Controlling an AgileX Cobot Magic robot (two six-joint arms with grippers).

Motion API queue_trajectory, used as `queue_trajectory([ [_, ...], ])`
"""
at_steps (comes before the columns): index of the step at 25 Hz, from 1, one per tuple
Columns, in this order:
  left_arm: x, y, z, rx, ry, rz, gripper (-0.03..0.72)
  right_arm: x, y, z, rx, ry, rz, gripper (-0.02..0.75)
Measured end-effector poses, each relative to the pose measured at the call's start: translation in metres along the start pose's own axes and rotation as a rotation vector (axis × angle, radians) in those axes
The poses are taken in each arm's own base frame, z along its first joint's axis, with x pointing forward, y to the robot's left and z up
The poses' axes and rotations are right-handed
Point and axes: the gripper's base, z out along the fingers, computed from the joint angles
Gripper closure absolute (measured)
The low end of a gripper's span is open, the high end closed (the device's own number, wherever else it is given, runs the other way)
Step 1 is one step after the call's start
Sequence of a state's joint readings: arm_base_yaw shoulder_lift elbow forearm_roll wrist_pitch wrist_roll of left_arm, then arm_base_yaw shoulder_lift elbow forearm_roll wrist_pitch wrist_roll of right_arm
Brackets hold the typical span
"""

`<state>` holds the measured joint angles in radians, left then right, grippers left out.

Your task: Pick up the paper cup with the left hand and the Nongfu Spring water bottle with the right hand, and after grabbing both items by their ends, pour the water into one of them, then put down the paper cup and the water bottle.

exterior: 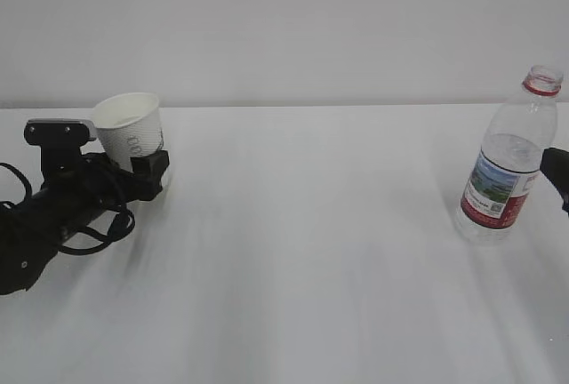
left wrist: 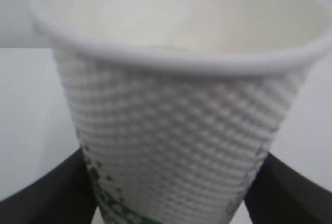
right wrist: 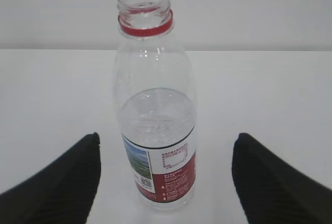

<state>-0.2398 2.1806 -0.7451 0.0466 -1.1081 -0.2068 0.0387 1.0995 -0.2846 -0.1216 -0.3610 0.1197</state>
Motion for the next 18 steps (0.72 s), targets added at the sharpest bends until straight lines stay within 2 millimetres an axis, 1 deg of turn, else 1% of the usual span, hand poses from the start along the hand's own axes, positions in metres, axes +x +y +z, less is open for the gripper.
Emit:
queue_trajectory([
  [7, 0.0, 0.0, 0.0, 0.0, 0.0, 0.0, 0.087, 0.0, 0.0, 0.0, 0.0, 0.0, 0.0, 0.144],
  [18, -0.0001, 0.0005, 0.0, -0.006, -0.001, -0.003, 0.091, -0.0001, 0.0, 0.0, 0.0, -0.002, 0.0, 0.144],
])
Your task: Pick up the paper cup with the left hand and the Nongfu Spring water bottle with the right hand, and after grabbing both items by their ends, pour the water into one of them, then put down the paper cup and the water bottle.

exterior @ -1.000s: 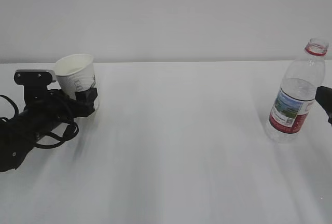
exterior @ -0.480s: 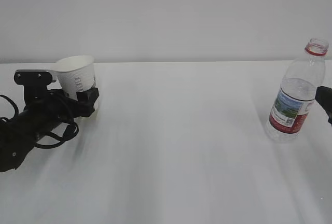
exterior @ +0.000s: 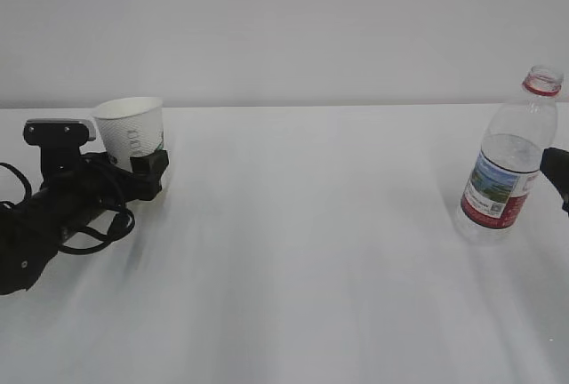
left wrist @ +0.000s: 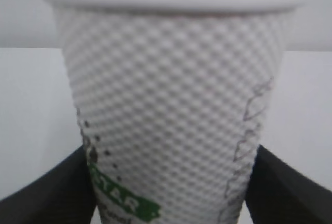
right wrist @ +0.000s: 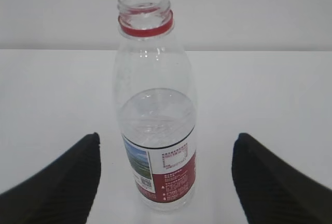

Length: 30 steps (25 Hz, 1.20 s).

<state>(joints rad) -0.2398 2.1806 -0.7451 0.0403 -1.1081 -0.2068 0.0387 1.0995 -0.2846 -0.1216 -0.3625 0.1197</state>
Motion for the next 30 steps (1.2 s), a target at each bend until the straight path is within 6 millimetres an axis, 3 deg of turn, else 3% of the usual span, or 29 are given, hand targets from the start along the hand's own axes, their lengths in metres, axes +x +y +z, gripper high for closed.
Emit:
queue_trajectory([
  [30, 0.0009, 0.0007, -0.0014, -0.007, 0.001, -0.003, 0.141, 0.0, 0.0, 0.0, 0.0, 0.0, 0.0, 0.145],
])
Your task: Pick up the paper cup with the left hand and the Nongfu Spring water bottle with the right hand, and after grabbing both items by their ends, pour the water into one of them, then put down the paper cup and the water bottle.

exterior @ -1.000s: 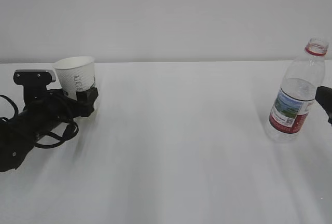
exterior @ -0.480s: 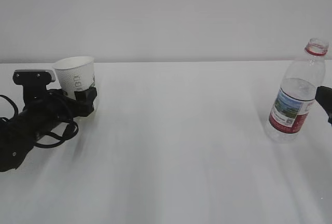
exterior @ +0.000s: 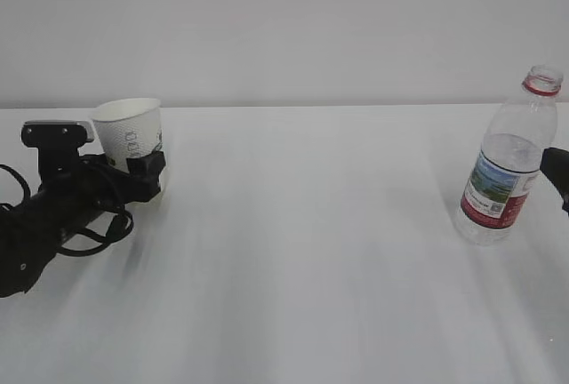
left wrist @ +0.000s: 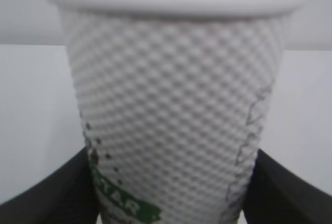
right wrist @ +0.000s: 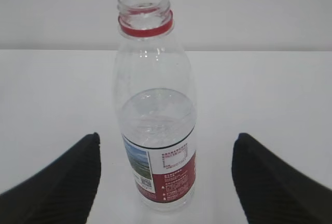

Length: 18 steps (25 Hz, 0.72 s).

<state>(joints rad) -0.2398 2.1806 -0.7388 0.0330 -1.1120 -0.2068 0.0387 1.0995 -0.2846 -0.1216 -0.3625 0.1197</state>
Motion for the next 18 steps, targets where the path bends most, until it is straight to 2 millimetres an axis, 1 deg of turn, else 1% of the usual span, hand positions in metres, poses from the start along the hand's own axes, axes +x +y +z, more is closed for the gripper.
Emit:
queue_trajectory([
  [7, 0.009, 0.001, -0.013, -0.002, 0.011, -0.002, 0.142, 0.0, 0.0, 0.0, 0.0, 0.0, 0.0, 0.145],
  [10, 0.01, 0.001, -0.015, -0.002, 0.016, 0.0, 0.141, 0.0, 0.0, 0.0, 0.0, 0.0, 0.0, 0.145],
  [15, 0.01, 0.001, -0.015, 0.001, 0.015, -0.005, 0.099, 0.0, 0.0, 0.0, 0.0, 0.0, 0.0, 0.145],
  [18, 0.011, 0.001, -0.016, 0.002, 0.021, -0.005, 0.09, 0.0, 0.0, 0.0, 0.0, 0.0, 0.0, 0.145],
])
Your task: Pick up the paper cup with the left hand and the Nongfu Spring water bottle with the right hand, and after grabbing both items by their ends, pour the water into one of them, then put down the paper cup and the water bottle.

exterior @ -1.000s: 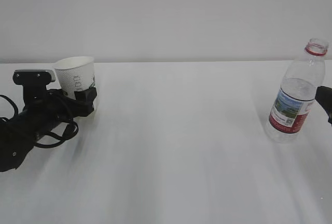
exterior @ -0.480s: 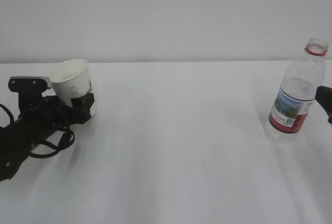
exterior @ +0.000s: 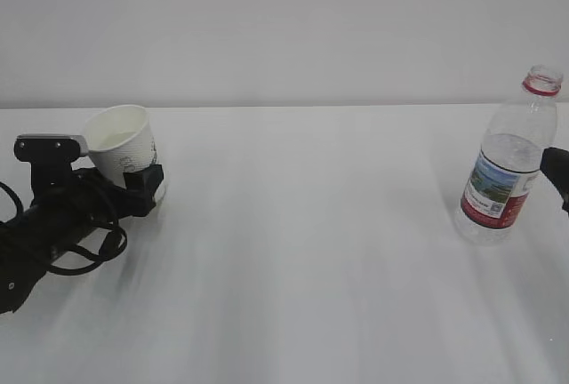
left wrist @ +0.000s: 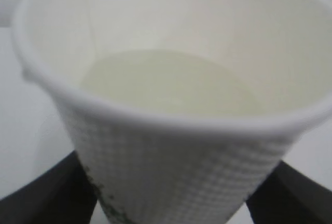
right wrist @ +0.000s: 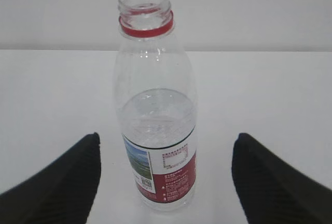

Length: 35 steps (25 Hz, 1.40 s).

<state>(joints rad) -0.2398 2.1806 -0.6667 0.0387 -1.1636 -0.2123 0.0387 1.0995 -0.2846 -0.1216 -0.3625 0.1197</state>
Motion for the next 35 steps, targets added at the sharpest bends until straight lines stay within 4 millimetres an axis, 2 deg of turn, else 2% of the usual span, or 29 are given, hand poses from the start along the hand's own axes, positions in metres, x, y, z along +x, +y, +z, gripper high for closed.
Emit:
queue_trajectory([
  [5, 0.0, 0.0, 0.0, 0.005, 0.001, -0.027, 0.076, 0.0, 0.0, 0.0, 0.0, 0.0, 0.0, 0.145],
  [11, 0.008, 0.0, -0.007, 0.004, 0.042, -0.043, 0.003, 0.0, 0.0, 0.0, 0.0, 0.0, 0.0, 0.145],
  [28, 0.013, -0.001, -0.013, 0.022, 0.073, -0.075, -0.003, 0.0, 0.0, 0.0, 0.0, -0.001, 0.0, 0.145],
  [35, 0.016, -0.001, -0.024, 0.016, 0.101, -0.079, -0.002, 0.0, 0.0, 0.0, 0.0, -0.001, 0.0, 0.145],
])
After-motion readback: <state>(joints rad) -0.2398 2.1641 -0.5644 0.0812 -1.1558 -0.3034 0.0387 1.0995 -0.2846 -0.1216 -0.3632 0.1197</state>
